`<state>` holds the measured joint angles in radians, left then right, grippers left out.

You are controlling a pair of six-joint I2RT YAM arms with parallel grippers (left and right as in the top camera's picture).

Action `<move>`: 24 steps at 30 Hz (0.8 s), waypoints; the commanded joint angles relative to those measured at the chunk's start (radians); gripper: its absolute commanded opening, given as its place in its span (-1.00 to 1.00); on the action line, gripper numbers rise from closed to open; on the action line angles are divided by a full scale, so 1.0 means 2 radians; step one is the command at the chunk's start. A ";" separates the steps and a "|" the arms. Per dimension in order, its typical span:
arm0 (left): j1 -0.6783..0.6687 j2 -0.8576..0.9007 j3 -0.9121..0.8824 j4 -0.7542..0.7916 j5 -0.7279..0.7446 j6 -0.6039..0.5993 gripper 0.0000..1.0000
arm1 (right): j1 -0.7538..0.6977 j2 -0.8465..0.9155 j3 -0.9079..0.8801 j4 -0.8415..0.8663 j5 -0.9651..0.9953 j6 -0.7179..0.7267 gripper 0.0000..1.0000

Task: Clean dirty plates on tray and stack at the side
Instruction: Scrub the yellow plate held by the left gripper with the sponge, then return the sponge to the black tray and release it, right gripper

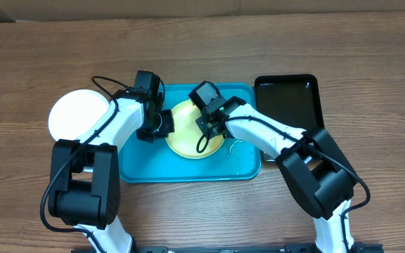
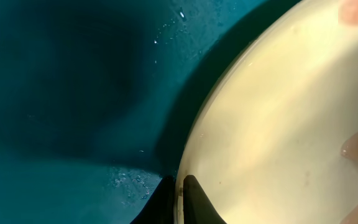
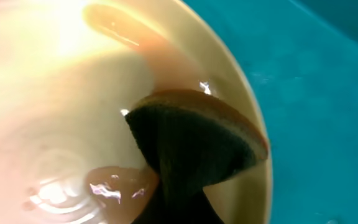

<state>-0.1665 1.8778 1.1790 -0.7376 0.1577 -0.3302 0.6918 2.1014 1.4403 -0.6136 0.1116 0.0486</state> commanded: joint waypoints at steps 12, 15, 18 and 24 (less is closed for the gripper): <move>-0.002 0.006 0.010 0.000 -0.005 0.008 -0.82 | -0.050 -0.031 0.046 -0.015 -0.386 0.018 -0.93; -0.002 0.006 0.010 -0.003 -0.006 0.008 -0.81 | -0.087 -0.070 0.051 -0.024 -0.424 0.018 -0.93; -0.002 0.006 0.010 -0.003 -0.006 0.008 -0.80 | -0.133 -0.111 0.051 -0.069 -0.419 0.013 -0.93; -0.002 0.006 0.010 -0.003 -0.006 0.008 -0.79 | -0.225 -0.135 0.049 -0.182 -0.263 0.013 -0.93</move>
<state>-0.1642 1.8778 1.1790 -0.7410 0.1387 -0.3302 0.2928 1.8416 1.5269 -0.9371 -0.5709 0.0784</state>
